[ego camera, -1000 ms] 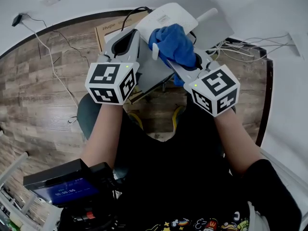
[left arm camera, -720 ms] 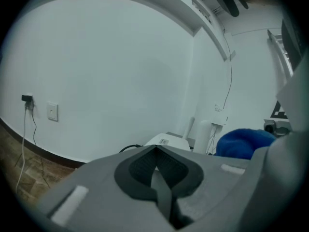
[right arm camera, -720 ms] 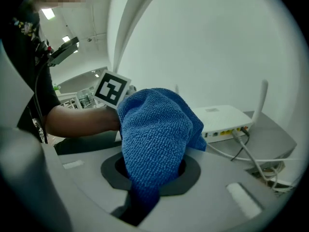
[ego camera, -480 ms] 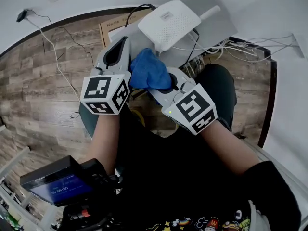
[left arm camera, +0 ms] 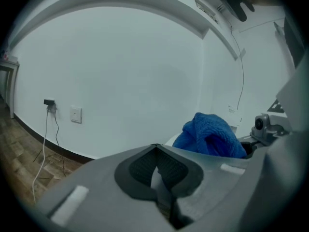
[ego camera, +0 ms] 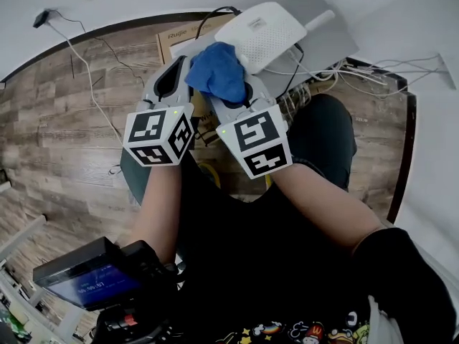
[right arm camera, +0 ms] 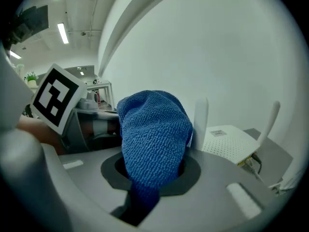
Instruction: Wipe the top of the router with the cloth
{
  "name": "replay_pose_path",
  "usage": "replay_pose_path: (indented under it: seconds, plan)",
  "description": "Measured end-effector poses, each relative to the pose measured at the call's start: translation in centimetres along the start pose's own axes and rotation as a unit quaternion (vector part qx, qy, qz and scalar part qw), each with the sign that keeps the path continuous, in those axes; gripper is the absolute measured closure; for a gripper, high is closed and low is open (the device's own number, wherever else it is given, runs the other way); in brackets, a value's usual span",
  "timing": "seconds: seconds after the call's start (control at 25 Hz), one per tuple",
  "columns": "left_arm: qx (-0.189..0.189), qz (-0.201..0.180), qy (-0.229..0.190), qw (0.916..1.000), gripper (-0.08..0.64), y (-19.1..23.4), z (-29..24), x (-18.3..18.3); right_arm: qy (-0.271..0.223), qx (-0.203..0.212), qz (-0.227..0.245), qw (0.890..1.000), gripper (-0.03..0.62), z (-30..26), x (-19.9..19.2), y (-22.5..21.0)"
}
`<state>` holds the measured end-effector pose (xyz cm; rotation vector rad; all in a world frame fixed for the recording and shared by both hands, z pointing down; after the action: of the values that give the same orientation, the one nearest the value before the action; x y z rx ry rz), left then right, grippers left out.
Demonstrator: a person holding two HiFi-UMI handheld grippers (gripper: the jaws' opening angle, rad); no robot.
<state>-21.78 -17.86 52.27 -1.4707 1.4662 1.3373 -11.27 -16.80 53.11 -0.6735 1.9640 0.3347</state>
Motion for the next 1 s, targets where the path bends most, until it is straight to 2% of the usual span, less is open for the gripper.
replay_pose_path:
  seconds: [0.16,0.44,0.64,1.0]
  plan:
    - [0.003,0.011,-0.011,0.9999,0.560,0.7,-0.1,0.4,-0.014,-0.035,-0.007,0.999,0.488,-1.2,0.7,0.1]
    - [-0.030,0.008,-0.017,0.9994,0.560,-0.3,-0.3,0.7,-0.011,-0.022,0.000,1.000,0.488,1.1,0.8,0.1]
    - [-0.061,-0.003,-0.012,0.9980,0.560,-2.1,-0.9,0.3,-0.008,-0.028,0.006,1.000,0.488,4.0,0.5,-0.7]
    - [-0.080,-0.008,-0.009,0.9967,0.560,-3.3,-1.9,-0.1,-0.069,-0.034,0.012,0.997,0.488,8.4,4.9,-2.3]
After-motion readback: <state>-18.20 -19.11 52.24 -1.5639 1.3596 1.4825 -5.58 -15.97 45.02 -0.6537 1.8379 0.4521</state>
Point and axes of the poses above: the fingertips, and each gripper's own axes: z backward along the fingers, y to its left, x out of its top, the point moved 5 cm from there along z, backward along the fingers, and after that the axes turned 2 degrees about -y, right-handed, at the moved point
